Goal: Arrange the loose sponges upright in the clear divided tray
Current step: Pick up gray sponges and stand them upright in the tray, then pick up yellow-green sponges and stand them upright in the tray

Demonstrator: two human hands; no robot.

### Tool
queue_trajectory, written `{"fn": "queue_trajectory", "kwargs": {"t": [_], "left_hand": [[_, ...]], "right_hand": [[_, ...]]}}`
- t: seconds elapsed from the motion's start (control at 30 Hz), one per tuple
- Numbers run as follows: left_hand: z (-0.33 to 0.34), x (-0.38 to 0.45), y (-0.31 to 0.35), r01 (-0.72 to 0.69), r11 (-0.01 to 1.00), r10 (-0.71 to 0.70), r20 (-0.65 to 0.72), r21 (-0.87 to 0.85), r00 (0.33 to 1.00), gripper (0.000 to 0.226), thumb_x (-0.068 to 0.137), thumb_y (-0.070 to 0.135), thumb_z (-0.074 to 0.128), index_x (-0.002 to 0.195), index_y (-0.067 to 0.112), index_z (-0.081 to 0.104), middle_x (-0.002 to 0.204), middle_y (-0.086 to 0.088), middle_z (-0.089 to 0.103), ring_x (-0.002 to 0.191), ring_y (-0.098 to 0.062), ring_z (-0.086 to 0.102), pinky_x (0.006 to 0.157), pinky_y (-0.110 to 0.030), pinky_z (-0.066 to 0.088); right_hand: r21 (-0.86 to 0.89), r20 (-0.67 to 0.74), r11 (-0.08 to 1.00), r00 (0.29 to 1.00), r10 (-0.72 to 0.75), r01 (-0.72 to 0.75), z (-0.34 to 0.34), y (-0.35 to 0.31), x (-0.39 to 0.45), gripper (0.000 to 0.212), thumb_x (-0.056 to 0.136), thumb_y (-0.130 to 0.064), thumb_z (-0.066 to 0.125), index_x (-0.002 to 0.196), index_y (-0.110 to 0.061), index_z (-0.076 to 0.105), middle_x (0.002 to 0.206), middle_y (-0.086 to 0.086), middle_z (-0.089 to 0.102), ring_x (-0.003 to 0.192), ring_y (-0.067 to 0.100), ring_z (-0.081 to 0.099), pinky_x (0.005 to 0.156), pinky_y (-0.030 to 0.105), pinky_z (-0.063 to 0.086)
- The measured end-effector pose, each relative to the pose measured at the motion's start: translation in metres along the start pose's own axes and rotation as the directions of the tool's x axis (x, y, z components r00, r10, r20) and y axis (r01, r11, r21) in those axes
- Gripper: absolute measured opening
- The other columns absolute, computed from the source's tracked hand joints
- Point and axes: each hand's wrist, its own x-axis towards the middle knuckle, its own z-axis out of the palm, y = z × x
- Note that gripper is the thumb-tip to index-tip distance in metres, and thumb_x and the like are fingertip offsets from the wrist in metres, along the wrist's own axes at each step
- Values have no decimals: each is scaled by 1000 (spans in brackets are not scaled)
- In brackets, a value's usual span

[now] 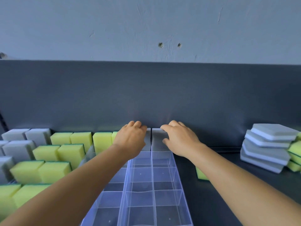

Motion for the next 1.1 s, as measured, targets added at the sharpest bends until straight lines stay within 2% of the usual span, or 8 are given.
{"fn": "queue_trajectory", "kwargs": {"t": [0.1, 0.23, 0.4, 0.6, 0.87, 1.0, 1.1], "left_hand": [[-10, -2, 14, -14, 999, 12, -29, -51, 999, 46, 93, 36, 52, 133, 17, 42, 130, 0, 48, 120, -22, 45, 98, -29, 36], [-21, 1, 51, -113, 989, 109, -47, -94, 993, 55, 93, 40, 50, 142, 18, 33, 138, 1, 45, 125, -22, 42, 103, -31, 35], [-21, 7, 109, -215, 964, 218, 1, -157, 976, 57, 92, 41, 50, 142, 19, 32, 137, -1, 45, 125, -23, 41, 97, -33, 39], [-16, 16, 170, -285, 933, 304, 57, -220, 951, 66, 93, 43, 49, 148, 21, 20, 144, 1, 39, 132, -22, 37, 97, -36, 41], [-20, 39, 246, -360, 884, 390, 47, -298, 919, 72, 94, 39, 50, 152, 23, 9, 157, 6, 19, 140, -20, 27, 106, -35, 37], [-22, 55, 281, -418, 860, 442, 22, -293, 897, 73, 94, 37, 51, 152, 23, 10, 158, 5, 14, 140, -21, 27, 109, -35, 33], [-20, 64, 303, -421, 858, 443, 9, -294, 897, 70, 93, 36, 51, 151, 21, 14, 155, 2, 20, 137, -22, 29, 107, -35, 35]], "right_hand": [[53, -30, 998, 999, 17, -15, -6, 7, -16, 45, 94, -29, 50, 136, -21, 39, 136, 1, 44, 124, 23, 41, 95, 34, 39], [53, -58, 997, 997, 55, -52, -16, 28, -43, 49, 94, -33, 51, 139, -20, 38, 142, 0, 40, 128, 24, 39, 102, 35, 37], [38, -67, 989, 987, 145, -143, -32, 69, -77, 55, 93, -36, 51, 143, -21, 34, 147, -2, 37, 134, 22, 33, 108, 34, 30], [25, -90, 964, 960, 265, -264, -46, 126, -118, 54, 94, -33, 48, 144, -22, 32, 148, -3, 33, 136, 20, 29, 110, 31, 27], [42, -136, 892, 882, 450, -449, -60, 201, -151, 62, 91, -30, 53, 145, -17, 25, 148, 4, 31, 134, 28, 30, 110, 33, 26], [63, -113, 843, 835, 538, -535, -60, 236, -165, 63, 91, -32, 53, 145, -18, 24, 151, 5, 28, 137, 29, 25, 111, 35, 24], [37, -89, 806, 801, 591, -591, -59, 262, -173, 60, 93, -36, 49, 145, -19, 24, 150, 6, 29, 137, 30, 25, 112, 37, 24]]}}
